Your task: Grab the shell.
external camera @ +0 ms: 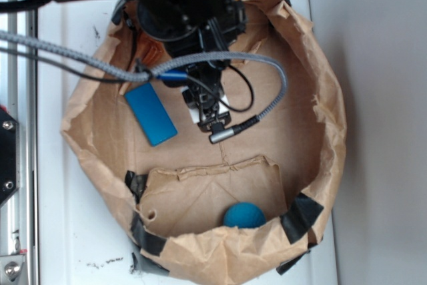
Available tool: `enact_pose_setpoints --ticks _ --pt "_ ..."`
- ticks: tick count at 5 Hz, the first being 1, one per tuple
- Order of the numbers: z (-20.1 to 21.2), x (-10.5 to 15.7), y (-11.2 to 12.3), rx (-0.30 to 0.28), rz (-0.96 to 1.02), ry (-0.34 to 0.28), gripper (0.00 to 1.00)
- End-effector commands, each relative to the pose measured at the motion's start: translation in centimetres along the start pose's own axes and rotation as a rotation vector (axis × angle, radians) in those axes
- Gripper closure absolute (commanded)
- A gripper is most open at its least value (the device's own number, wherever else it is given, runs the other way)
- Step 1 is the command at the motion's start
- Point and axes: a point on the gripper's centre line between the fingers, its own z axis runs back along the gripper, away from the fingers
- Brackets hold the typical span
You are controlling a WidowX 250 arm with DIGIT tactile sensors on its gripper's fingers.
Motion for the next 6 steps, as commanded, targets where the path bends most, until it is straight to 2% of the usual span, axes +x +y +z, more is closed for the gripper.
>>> enact_pose_setpoints --ticks 1,2,3,6 --pt "-0.5 0.1 1.9 0.056 0.138 -0.024 0.00" --pt "-0.2 -0.1 2.6 0.088 0.179 0.019 0.00" --pt "0.0 -0.5 3.6 0.143 0.304 0.062 0.00" --pt "0.0 -0.5 3.6 0.143 0.304 0.062 0.00"
